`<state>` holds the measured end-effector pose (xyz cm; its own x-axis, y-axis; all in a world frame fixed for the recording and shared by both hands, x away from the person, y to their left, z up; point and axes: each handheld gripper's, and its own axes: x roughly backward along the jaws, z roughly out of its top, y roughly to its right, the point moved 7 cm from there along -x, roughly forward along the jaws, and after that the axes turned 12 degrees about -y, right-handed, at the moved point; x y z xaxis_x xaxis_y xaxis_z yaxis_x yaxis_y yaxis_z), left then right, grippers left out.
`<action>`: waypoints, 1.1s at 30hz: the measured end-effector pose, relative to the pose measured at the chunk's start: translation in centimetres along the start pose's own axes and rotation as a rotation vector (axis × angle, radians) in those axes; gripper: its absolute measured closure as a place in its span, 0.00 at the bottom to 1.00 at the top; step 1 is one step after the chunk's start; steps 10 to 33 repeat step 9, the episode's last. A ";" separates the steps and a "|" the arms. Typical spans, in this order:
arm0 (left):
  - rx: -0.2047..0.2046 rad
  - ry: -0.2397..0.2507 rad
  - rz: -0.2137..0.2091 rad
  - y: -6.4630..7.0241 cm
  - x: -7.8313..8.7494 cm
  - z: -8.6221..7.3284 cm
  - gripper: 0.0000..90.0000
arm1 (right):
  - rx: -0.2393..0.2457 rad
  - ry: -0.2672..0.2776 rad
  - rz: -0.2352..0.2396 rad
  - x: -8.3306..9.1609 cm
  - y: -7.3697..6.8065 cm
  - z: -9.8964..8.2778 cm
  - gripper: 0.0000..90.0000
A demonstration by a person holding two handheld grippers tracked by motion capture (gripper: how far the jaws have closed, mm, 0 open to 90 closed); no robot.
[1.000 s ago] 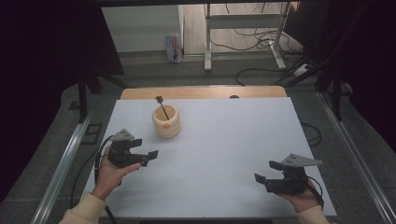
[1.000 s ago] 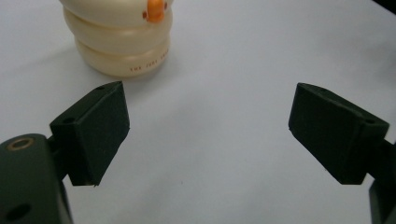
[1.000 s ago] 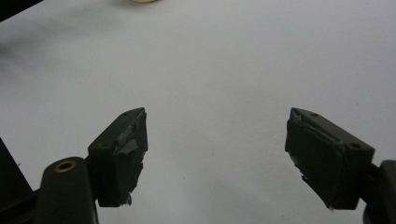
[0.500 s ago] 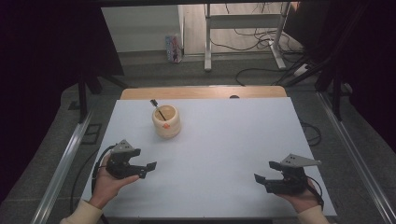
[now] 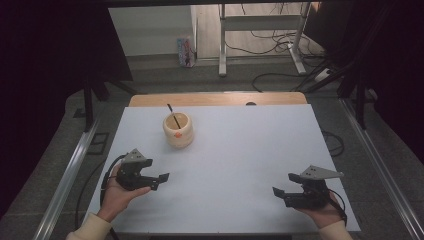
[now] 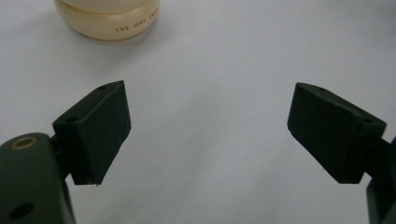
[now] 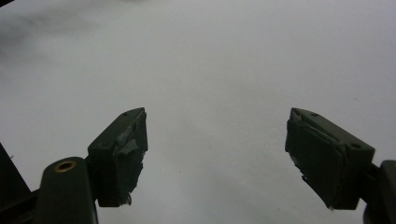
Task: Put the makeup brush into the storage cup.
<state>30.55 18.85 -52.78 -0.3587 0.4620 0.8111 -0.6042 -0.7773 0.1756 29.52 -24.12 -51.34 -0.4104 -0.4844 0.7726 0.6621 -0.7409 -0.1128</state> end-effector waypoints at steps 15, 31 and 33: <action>-0.006 0.001 -0.002 0.2 0.0 0.1 0.16 | -0.002 0.003 -0.005 0.1 0.1 0.0 0.24; -0.006 0.001 -0.002 0.2 0.0 0.1 0.16 | -0.002 0.003 -0.005 0.1 0.1 0.0 0.24; -0.006 0.001 -0.002 0.2 0.0 0.1 0.16 | -0.002 0.003 -0.005 0.1 0.1 0.0 0.24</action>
